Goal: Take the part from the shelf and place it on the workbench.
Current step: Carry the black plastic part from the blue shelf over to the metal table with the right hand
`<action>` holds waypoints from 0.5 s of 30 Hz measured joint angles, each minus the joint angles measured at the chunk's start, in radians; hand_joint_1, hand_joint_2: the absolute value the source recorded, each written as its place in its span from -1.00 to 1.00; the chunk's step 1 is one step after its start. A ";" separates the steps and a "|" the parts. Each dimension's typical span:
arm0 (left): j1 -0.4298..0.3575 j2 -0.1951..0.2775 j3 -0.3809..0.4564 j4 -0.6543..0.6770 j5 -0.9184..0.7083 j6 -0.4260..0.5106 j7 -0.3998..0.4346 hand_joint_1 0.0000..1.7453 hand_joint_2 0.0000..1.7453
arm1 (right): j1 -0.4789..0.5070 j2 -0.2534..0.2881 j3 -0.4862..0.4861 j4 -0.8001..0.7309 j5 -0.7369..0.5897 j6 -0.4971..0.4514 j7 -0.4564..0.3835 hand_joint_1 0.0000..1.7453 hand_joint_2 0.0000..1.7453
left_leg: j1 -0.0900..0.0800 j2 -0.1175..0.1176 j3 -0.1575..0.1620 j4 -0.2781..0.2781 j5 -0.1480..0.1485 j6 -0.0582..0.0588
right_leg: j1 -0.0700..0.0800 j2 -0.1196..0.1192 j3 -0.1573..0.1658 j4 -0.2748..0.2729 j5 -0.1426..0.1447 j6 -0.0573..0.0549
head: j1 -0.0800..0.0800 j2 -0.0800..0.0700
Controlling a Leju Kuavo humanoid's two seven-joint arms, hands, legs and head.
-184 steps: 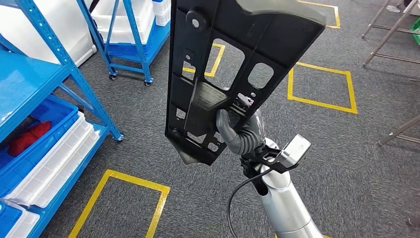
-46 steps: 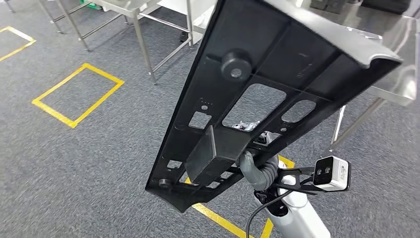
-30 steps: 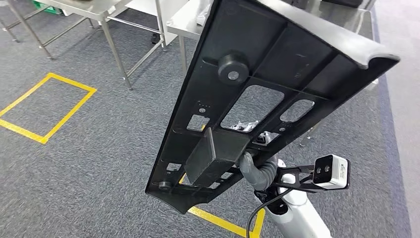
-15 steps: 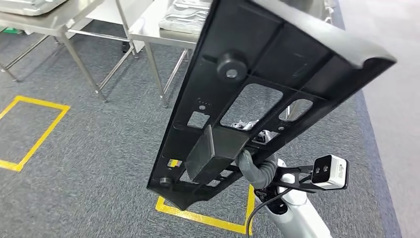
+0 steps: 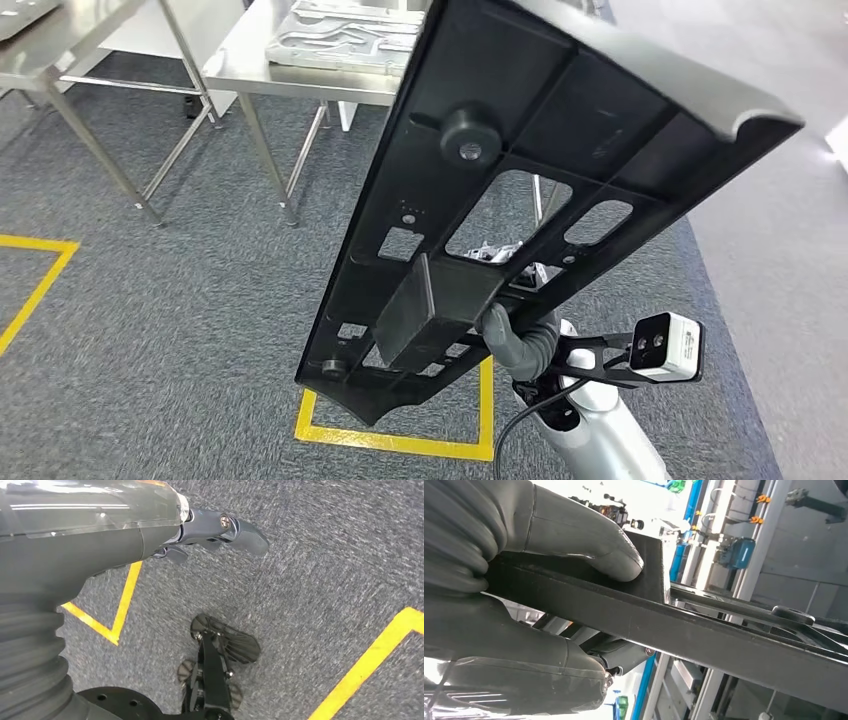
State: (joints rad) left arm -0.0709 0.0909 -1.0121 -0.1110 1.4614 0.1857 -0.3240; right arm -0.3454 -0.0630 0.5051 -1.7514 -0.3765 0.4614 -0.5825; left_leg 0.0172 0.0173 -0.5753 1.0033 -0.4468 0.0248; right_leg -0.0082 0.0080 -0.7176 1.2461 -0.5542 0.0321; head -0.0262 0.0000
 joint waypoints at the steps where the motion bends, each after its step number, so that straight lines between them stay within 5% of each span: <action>1: 0.002 0.000 0.000 0.000 0.000 -0.005 -0.001 -1.00 1.00 | 0.001 0.000 0.000 0.000 0.000 -0.003 0.000 1.00 1.00 | 0.000 0.010 0.000 0.000 -0.001 0.000 | -0.002 -0.002 -0.014 0.028 -0.003 0.001 | 0.000 0.000; 2: 0.003 0.000 0.000 0.000 0.000 -0.011 -0.002 -1.00 1.00 | 0.001 0.000 -0.001 0.000 0.000 -0.008 0.000 1.00 1.00 | -0.001 0.018 0.000 0.000 -0.002 -0.001 | -0.003 -0.005 -0.008 0.017 0.012 0.000 | 0.000 0.000; 6: -0.001 0.000 0.000 0.000 0.000 -0.029 -0.011 -1.00 1.00 | 0.002 -0.001 -0.012 -0.007 0.002 -0.023 -0.002 1.00 1.00 | -0.005 0.035 0.006 0.002 -0.007 -0.012 | 0.005 -0.033 0.119 -0.213 0.106 -0.020 | 0.000 0.000; 11: -0.003 0.000 0.000 0.000 0.000 -0.030 -0.013 -1.00 1.00 | 0.003 0.000 -0.022 -0.014 0.003 -0.024 -0.004 1.00 1.00 | -0.005 0.034 0.003 0.023 -0.026 -0.041 | 0.005 -0.019 0.136 -0.250 0.112 -0.044 | 0.000 0.000; 15: 0.001 0.001 0.000 0.000 0.000 -0.035 -0.017 -1.00 1.00 | 0.002 0.000 -0.023 -0.017 0.005 -0.023 -0.002 1.00 1.00 | -0.003 -0.005 -0.116 0.267 -0.135 -0.051 | 0.005 -0.005 0.142 -0.254 0.105 -0.061 | 0.000 0.000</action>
State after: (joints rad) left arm -0.0695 0.0918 -1.0124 -0.1110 1.4614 0.1512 -0.3406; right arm -0.3434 -0.0628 0.4818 -1.7688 -0.3718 0.4383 -0.5848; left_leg 0.0146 0.0120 -0.6916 1.2706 -0.5817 -0.0265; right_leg -0.0034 0.0034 -0.5752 0.9925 -0.4492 -0.0287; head -0.0263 0.0000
